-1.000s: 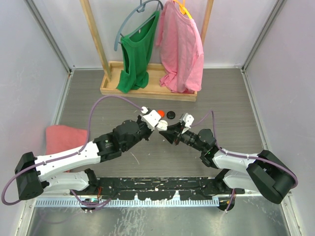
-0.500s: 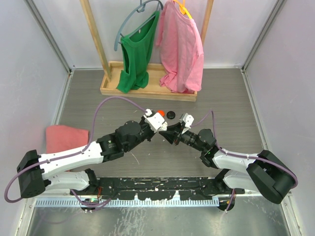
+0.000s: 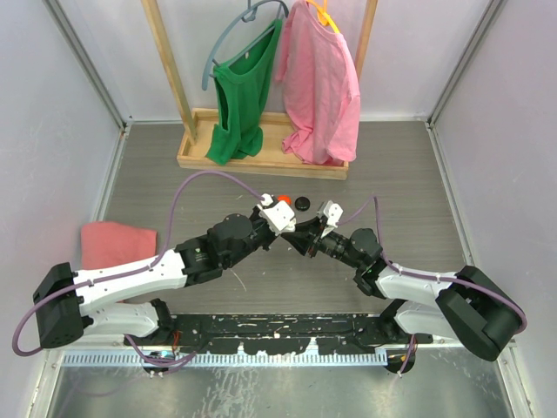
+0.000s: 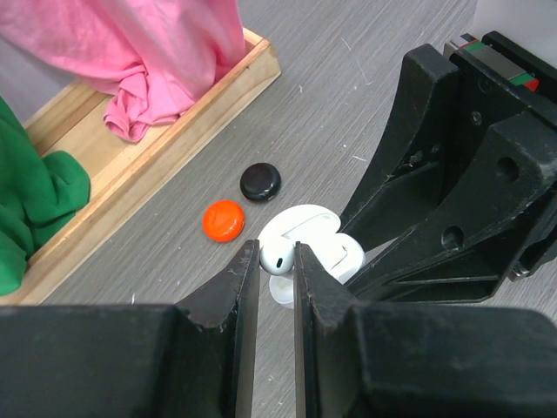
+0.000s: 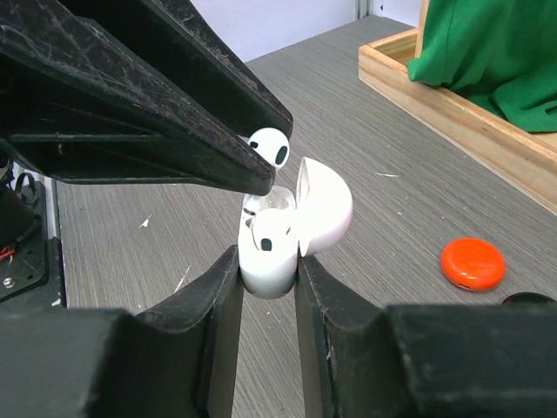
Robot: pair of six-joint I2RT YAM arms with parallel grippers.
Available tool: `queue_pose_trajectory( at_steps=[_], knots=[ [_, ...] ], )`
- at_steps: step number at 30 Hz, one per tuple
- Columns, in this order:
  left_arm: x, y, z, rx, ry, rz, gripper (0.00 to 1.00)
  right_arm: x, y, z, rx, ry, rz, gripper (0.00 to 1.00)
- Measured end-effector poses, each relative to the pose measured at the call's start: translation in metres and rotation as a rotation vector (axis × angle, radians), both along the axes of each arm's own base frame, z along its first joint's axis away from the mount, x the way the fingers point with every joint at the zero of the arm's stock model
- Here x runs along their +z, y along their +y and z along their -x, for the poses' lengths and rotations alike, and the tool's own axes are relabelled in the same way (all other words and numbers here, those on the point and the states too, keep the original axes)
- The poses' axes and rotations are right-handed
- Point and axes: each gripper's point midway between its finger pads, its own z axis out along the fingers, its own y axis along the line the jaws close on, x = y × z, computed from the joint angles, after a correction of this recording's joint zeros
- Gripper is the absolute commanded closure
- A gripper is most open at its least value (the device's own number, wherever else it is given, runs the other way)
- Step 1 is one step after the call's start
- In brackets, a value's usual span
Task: Insert the wireless bluetooth earbuds into the charging case
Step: Place the earbud in the charging case.
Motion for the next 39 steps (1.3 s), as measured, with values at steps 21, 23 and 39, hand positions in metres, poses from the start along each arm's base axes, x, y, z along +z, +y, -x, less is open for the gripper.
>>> queue_pose_trajectory(
  at_steps=[21, 23, 39],
  knots=[
    [-0.006, 0.000, 0.000, 0.005, 0.001, -0.023, 0.84, 0.000, 0.000, 0.000, -0.001, 0.001, 0.000, 0.99],
    [-0.009, -0.002, 0.001, 0.001, 0.005, -0.031, 0.84, -0.001, 0.000, 0.000, -0.001, 0.001, 0.001, 0.99],
    [-0.012, -0.002, 0.004, -0.007, 0.022, -0.040, 0.76, -0.003, -0.001, 0.001, -0.001, 0.007, 0.006, 0.99]
  ],
)
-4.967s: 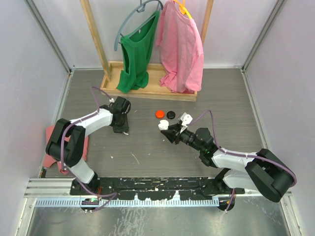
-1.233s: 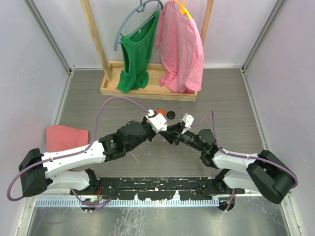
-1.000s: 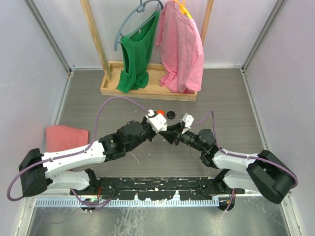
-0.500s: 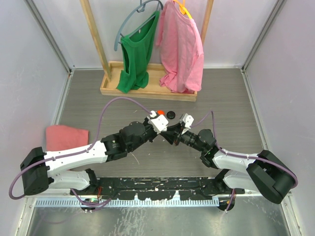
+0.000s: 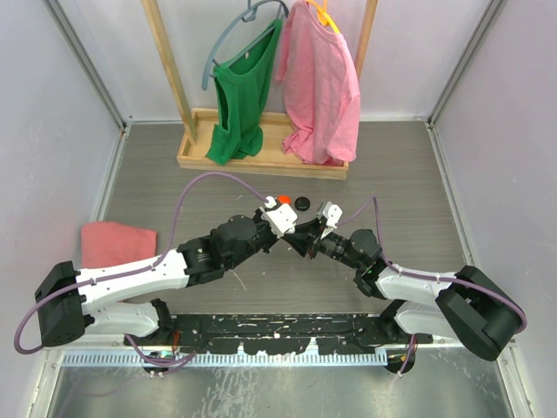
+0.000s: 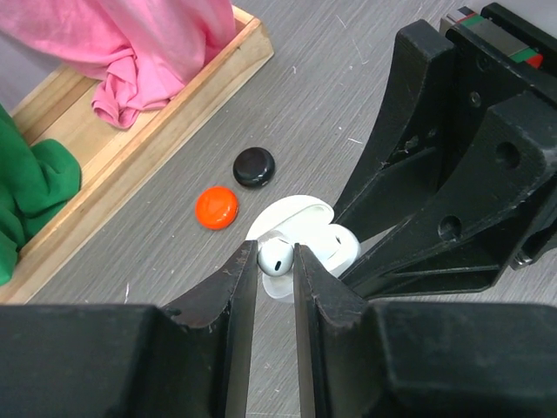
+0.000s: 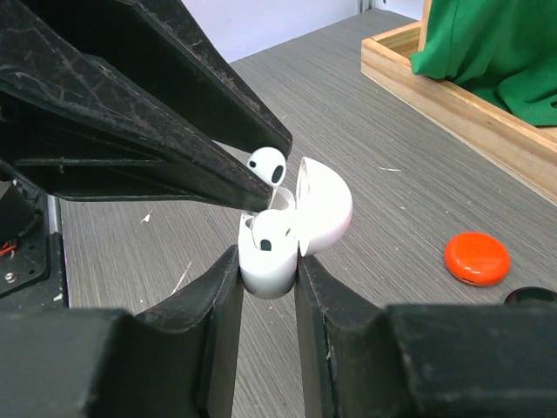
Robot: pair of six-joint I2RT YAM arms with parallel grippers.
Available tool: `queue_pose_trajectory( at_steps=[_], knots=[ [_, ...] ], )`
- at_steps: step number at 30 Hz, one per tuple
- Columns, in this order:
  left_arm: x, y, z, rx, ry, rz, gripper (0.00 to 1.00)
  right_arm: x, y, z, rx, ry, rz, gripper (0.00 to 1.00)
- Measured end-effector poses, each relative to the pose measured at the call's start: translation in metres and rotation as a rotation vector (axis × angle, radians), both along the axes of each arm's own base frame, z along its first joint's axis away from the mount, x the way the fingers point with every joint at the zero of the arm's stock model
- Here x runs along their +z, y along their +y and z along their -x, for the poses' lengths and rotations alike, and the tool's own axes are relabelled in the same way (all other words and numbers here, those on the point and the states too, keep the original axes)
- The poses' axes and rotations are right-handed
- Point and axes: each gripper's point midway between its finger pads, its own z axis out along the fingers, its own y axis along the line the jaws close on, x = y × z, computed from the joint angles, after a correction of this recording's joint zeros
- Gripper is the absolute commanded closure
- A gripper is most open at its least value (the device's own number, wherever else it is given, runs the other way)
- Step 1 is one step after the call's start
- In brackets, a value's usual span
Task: Insert the wireless bluetooth earbuds into the charging case
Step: Place the earbud in the charging case.
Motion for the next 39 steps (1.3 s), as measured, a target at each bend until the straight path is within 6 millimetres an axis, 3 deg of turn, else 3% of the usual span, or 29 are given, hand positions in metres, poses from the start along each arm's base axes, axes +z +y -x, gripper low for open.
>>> queue_pose_trajectory(
  at_steps=[16, 23, 34, 39],
  knots=[
    [-0.004, -0.003, 0.014, -0.056, 0.047, 0.002, 0.70, 0.000, 0.000, -0.001, -0.006, -0.001, -0.002, 0.99],
    [-0.004, 0.001, 0.016, -0.039, 0.078, 0.019, 0.60, 0.001, -0.001, -0.002, -0.010, -0.001, -0.002, 0.99],
    [0.037, 0.021, 0.017, 0.056, 0.110, 0.156, 0.40, 0.001, -0.002, -0.004, -0.027, 0.000, -0.003, 0.99],
    [0.044, 0.026, 0.012, 0.131, 0.141, 0.194, 0.35, 0.001, -0.003, -0.006, -0.036, 0.000, -0.004, 0.99]
  ],
)
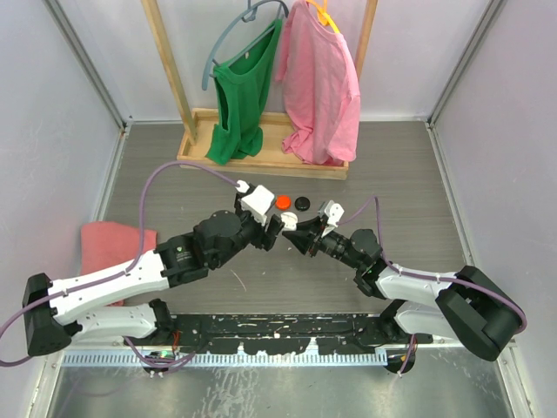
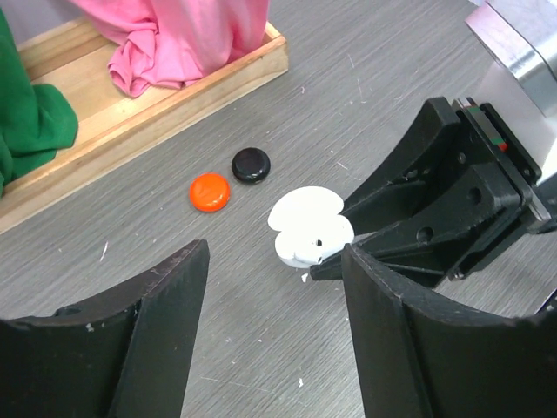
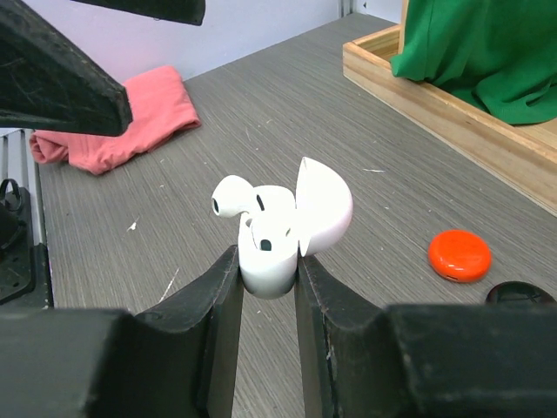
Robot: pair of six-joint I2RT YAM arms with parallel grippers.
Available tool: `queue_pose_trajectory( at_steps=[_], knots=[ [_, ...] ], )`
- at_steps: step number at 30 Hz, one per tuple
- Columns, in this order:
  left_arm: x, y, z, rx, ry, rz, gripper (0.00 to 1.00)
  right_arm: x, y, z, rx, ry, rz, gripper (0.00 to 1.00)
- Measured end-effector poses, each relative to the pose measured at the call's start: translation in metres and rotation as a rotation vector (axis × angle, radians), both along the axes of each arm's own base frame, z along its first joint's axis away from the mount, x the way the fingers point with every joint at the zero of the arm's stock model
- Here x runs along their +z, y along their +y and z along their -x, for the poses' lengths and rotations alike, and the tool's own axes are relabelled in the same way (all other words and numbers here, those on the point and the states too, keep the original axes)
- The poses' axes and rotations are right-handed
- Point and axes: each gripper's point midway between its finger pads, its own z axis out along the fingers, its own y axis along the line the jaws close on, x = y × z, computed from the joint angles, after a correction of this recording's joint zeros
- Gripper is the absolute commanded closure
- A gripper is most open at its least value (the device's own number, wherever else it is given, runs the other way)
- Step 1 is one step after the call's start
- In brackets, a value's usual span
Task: Insert the wireless bluetooth earbuds into the charging case
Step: Place the earbud in the charging case.
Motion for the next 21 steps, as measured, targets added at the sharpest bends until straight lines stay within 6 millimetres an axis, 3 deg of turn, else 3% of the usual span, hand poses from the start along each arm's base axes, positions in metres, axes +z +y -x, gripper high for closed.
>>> queue_pose_trajectory(
  at_steps=[5, 11, 21],
  knots=[
    [-0.005, -0.005, -0.007, 0.046, 0.040, 0.002, 0.32, 0.000, 0.000, -0.001, -0.005, 0.000, 0.000, 0.99],
    [-0.023, -0.011, -0.011, 0.074, 0.082, -0.030, 0.32, 0.000, -0.001, -0.001, -0.006, 0.000, 0.000, 0.99],
    [-0.040, 0.000, -0.020, 0.149, 0.105, -0.079, 0.32, 0.000, -0.001, -0.001, -0.006, 0.000, 0.000, 0.99]
  ],
)
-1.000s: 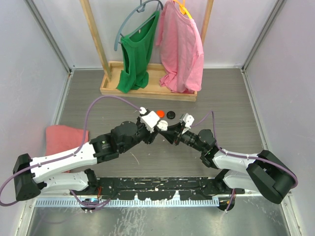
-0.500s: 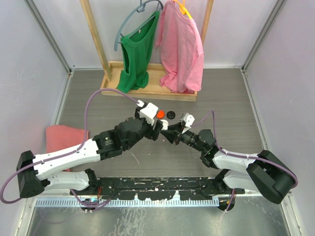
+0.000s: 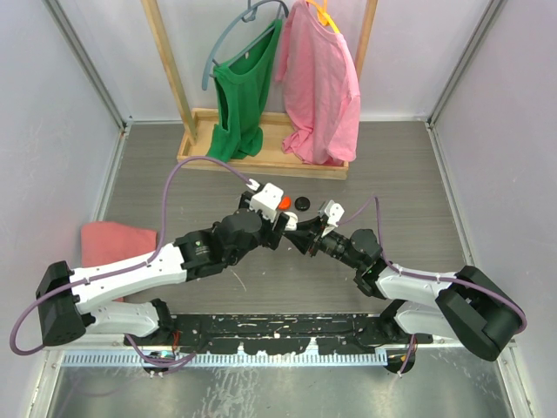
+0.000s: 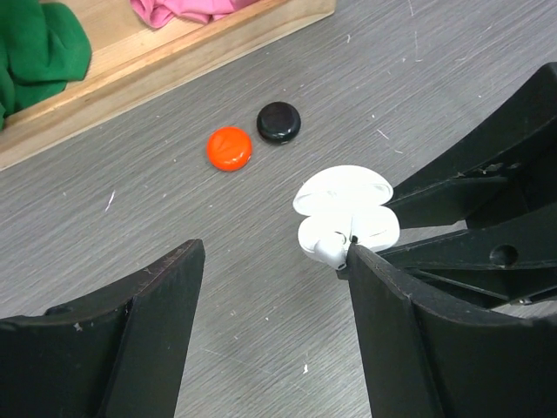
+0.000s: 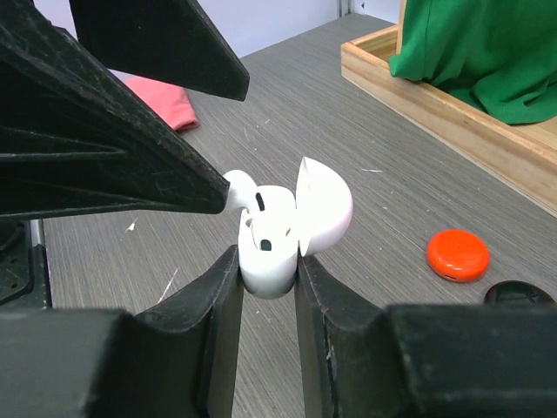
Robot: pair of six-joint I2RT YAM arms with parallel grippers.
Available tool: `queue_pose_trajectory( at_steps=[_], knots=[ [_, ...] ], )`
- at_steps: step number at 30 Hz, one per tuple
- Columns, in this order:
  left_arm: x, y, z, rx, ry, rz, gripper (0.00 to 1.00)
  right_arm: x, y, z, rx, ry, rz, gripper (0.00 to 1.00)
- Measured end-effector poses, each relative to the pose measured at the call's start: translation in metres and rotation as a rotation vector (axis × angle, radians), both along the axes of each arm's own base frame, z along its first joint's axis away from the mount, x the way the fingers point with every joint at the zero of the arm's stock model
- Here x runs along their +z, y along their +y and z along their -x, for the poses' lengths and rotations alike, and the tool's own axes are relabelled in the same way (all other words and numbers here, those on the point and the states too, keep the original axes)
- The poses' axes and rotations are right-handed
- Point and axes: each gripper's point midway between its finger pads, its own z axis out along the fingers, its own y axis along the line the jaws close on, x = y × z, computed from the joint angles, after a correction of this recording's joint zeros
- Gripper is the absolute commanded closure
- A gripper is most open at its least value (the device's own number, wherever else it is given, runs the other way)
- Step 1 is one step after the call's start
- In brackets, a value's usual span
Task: Insert the wireless bluetooth earbuds into the charging case
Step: Place the earbud in the charging case.
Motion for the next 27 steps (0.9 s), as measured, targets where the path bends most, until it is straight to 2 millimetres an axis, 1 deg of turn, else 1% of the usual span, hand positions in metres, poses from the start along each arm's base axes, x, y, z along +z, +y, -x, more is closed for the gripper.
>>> queue_pose_trajectory(
  at_steps=[11, 17, 24, 27],
  knots=[
    [-0.002, 0.015, -0.013, 0.060, 0.008, -0.008, 0.32, 0.000, 0.000, 0.000, 0.000, 0.000, 0.000, 0.99],
    [-0.005, 0.027, -0.022, 0.091, 0.047, 0.042, 0.31, 0.000, 0.000, 0.000, 0.000, 0.000, 0.000, 0.99],
    [-0.012, 0.028, -0.024, 0.074, 0.116, 0.097, 0.29, 0.000, 0.000, 0.000, 0.001, 0.000, 0.000, 0.99],
    [-0.014, 0.033, -0.026, 0.079, 0.152, 0.139, 0.27, 0.000, 0.000, 0.000, 0.002, 0.000, 0.000, 0.99]
  ],
)
